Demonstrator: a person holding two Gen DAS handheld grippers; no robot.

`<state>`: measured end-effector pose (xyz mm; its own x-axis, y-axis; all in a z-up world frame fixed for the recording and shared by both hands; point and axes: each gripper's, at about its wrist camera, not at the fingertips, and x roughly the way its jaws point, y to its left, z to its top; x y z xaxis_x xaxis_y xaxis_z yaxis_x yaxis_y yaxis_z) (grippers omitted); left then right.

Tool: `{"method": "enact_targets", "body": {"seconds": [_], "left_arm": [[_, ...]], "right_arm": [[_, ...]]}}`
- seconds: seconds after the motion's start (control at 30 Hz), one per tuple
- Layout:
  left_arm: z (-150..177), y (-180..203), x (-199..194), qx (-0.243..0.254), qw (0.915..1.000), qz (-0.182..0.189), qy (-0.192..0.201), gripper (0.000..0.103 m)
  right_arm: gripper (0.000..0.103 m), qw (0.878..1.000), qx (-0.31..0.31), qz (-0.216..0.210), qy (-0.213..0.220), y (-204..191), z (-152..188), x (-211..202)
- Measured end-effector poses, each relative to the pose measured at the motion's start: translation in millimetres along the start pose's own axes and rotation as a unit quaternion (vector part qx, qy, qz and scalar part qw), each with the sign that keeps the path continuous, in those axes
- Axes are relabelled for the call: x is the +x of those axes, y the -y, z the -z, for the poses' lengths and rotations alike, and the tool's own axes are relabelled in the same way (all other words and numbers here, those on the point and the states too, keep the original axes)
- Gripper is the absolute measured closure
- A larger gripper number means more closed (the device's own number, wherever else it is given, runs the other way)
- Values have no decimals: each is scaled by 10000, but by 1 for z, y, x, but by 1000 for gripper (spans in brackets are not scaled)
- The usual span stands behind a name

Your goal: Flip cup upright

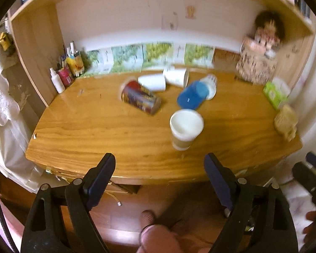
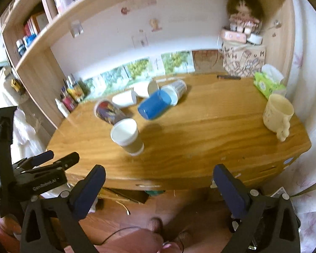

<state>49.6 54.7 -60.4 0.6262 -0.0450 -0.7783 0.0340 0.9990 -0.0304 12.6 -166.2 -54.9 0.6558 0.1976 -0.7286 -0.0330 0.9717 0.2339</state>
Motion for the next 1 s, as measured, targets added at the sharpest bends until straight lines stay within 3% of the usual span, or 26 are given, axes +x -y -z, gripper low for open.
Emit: {"method": "enact_targets", "body": {"seconds": [0.07,0.13,0.27,0.47,0.7,1.0], "left_arm": [[-3,-2,-11,-177,9998,96,66,14],[-3,-5,-19,-321,9993,136,124,3],[1,-5,-37,-347,9982,-127,464,3],[7,-11,-58,-502,9941,-226,935,1],[12,-12,-72,-509,9893,-417,1299,1],[10,-10,-78,-419,9839,-636,1616,1]], "right_arm": [[1,9999,7,41,107,-3,-3,-10],[1,9998,47,41,191,-7,-5,-20],[1,9992,57,47,381,-17,-3,-37],[1,9981,-178,6,596,-36,7,-48],[1,9934,-293,133,1106,-43,7,-64],[1,9921,-290,141,1208,-45,2,-60]]}}
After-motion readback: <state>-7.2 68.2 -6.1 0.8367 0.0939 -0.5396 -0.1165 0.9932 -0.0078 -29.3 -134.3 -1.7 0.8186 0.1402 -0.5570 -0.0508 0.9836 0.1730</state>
